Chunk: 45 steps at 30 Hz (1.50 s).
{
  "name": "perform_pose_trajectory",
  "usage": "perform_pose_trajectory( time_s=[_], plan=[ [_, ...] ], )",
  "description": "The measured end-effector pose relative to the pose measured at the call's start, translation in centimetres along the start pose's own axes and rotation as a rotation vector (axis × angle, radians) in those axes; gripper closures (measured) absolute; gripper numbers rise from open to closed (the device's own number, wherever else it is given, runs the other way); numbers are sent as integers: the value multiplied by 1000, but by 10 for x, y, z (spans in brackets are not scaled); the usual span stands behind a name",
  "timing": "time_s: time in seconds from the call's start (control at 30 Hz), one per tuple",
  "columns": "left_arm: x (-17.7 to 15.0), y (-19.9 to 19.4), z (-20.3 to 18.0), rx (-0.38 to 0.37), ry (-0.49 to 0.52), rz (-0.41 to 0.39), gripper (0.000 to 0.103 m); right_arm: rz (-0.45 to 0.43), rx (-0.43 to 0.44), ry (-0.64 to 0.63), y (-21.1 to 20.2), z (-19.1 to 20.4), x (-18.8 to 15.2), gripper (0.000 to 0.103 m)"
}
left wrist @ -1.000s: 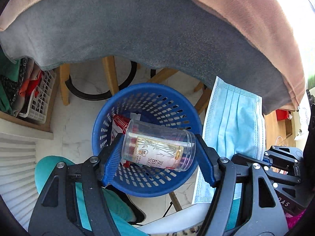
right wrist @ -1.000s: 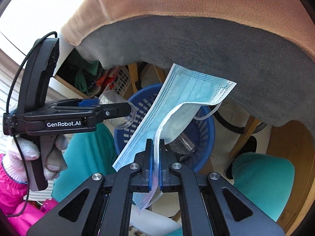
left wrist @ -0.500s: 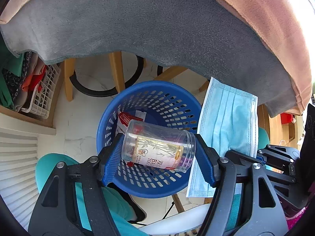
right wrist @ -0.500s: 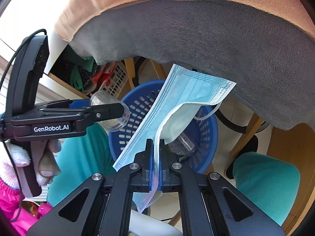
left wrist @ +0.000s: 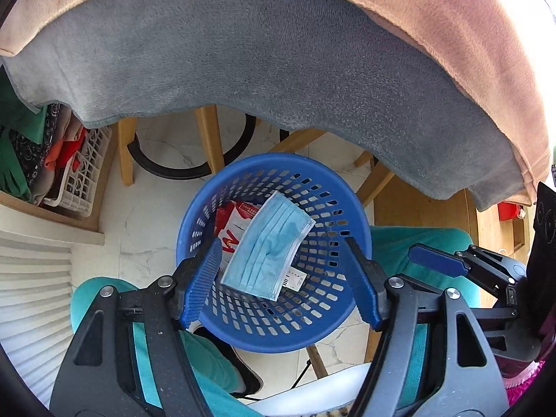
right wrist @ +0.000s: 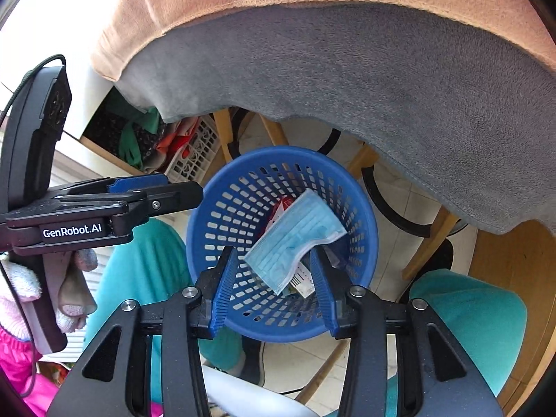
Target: Collect trash
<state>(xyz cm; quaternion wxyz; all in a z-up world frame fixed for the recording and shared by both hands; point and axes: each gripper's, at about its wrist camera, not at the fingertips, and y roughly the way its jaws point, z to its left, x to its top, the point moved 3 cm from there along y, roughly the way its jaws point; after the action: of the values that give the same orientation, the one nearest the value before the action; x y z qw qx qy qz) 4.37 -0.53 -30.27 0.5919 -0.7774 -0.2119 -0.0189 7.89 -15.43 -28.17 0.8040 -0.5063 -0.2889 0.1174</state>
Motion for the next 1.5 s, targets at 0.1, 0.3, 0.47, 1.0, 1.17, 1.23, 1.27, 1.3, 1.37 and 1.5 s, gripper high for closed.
perform_pose_trajectory(
  time_s=[0.1, 0.3, 0.47, 1.0, 1.17, 1.23, 1.27, 1.3, 1.37, 1.5],
  plan=[
    [1, -5, 0, -3, -5, -8, 31, -7, -2, 2, -4, -1, 1, 62],
    [4, -16, -1, -4, -3, -31, 31, -20, 1, 7, -12, -2, 2, 62],
    [9, -32, -4, -8, 5, -64, 31, -43, 1, 2, -24, 0, 3, 62],
    [33, -111, -31, -15, 60, -247, 31, -221, -8, -27, -101, 12, 22, 47],
    [41, -145, -44, -28, 74, -345, 13, -312, -1, -27, -135, 14, 33, 44],
    [44, -158, -49, -32, 73, -382, 13, -348, 3, -24, -148, 15, 37, 43],
    [46, -164, -51, -35, 74, -394, 13, -366, 4, -22, -155, 16, 39, 42],
    [47, -170, -53, -39, 75, -406, 13, -385, 6, -21, -162, 17, 41, 41],
    [49, -181, -56, -48, 76, -431, 13, -422, 7, -20, -175, 18, 44, 38],
    [52, -203, -63, -48, 84, -492, 12, -490, 13, -19, -198, 20, 47, 30]
  ],
)
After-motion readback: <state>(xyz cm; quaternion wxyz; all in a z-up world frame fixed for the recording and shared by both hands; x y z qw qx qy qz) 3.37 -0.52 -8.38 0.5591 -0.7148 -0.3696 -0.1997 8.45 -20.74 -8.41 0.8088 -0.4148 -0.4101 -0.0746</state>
